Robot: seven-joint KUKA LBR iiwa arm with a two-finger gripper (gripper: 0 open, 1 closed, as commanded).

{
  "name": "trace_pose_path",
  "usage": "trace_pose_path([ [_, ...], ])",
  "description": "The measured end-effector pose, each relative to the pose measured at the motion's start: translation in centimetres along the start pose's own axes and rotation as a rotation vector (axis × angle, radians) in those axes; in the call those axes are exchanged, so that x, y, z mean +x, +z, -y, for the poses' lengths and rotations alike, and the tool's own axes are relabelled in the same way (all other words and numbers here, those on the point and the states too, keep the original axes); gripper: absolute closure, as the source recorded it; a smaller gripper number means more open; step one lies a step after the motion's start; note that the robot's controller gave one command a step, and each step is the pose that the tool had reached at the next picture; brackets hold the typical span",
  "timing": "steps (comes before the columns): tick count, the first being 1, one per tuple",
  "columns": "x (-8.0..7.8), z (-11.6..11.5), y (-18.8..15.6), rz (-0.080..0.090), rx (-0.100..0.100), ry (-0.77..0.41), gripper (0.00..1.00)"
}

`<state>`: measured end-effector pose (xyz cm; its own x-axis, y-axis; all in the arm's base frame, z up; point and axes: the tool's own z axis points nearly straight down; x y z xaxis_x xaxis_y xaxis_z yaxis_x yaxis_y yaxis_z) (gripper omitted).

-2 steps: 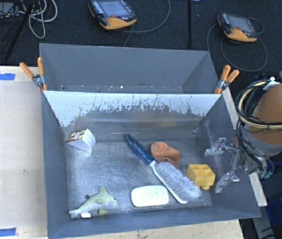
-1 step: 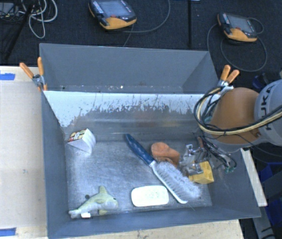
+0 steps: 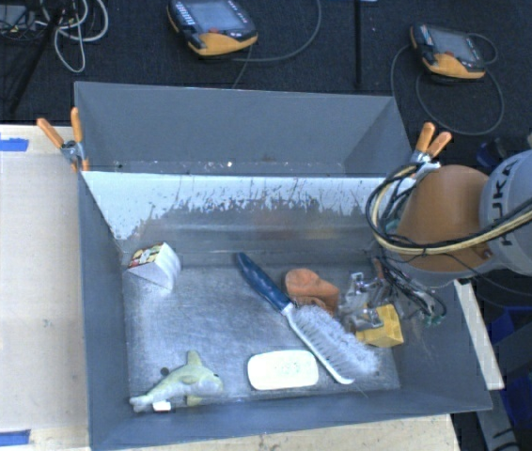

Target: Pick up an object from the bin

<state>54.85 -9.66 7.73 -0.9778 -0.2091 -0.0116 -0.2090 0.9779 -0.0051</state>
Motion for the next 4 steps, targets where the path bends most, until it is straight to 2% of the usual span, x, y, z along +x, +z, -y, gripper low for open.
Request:
trace_pose_path([
  [1,-1.6,-0.1,-1.0,-0.015,-0.006,0.072,1.00],
  [2,-3.0,-4.9,-5.1,-0.013,-0.003,0.269,1.00],
  [3,-5.2,-7.4,-6.1,-0.005,-0.007,0.255,1.00],
  [4,-5.3,-6.2,-5.7,-0.011,-0.001,0.330,1.00],
])
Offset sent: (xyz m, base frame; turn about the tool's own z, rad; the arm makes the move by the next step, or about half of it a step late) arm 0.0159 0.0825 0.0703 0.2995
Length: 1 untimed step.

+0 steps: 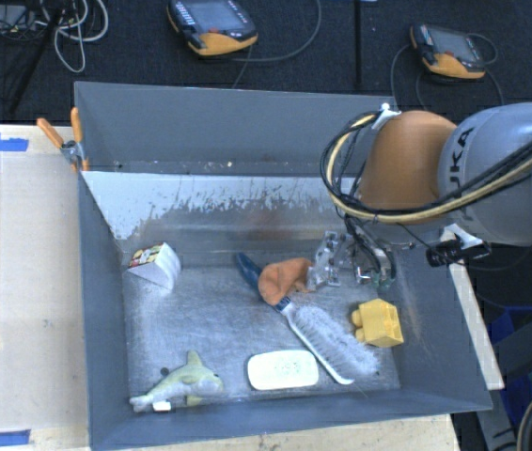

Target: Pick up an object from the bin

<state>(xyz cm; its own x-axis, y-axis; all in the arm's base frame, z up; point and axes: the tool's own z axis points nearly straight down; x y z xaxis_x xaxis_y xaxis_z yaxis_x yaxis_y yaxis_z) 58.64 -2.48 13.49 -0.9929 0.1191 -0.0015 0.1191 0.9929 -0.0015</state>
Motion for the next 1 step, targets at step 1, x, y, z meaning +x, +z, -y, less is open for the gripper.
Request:
trace_pose_path([
  [1,0.83,-3.59,3.32,-0.001,-0.002,0.015,0.00],
])
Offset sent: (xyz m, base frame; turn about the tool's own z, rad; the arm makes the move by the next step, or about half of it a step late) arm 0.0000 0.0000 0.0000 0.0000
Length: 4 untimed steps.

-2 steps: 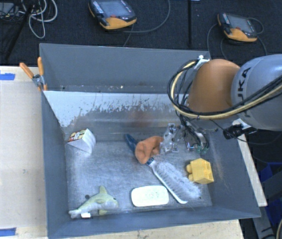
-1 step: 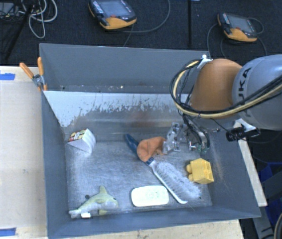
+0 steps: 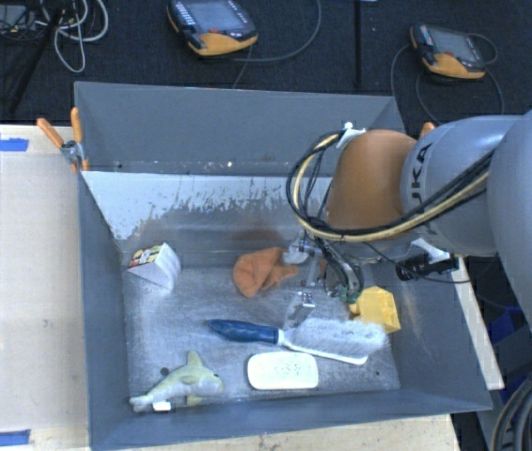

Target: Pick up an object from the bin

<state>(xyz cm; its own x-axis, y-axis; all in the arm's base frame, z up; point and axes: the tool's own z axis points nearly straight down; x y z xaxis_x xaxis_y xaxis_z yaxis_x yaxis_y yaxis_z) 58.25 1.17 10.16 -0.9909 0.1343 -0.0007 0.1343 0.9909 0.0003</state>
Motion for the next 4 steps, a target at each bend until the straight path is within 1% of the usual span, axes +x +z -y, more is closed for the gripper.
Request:
trace_pose_path([
  [1,0.0,0.1,0.0,0.000,0.000,0.001,0.00],
  [3,-0.1,-2.6,1.4,0.030,0.010,-0.133,0.00],
  [4,0.0,-6.2,2.5,0.014,0.002,-0.245,0.00],
])
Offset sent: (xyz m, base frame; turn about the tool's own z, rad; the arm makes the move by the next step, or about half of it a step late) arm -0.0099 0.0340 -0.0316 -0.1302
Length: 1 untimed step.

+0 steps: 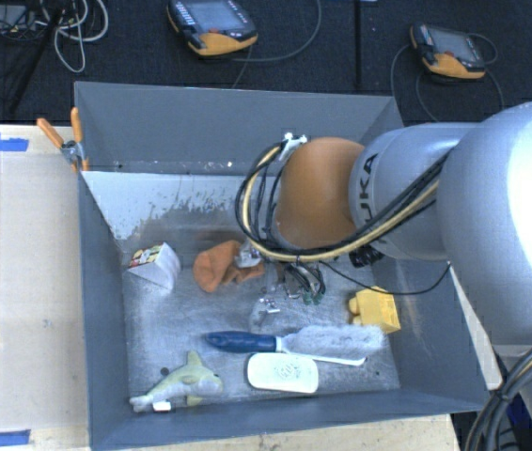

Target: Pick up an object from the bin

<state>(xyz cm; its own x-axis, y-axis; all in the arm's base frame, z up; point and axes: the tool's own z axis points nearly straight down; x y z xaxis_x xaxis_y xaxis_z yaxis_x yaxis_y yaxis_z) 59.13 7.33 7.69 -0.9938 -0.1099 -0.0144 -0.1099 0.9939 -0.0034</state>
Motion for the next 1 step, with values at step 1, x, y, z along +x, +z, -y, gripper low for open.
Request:
trace_pose_path([
  [1,0.23,-2.70,-0.20,-0.004,-0.002,-0.059,0.00],
])
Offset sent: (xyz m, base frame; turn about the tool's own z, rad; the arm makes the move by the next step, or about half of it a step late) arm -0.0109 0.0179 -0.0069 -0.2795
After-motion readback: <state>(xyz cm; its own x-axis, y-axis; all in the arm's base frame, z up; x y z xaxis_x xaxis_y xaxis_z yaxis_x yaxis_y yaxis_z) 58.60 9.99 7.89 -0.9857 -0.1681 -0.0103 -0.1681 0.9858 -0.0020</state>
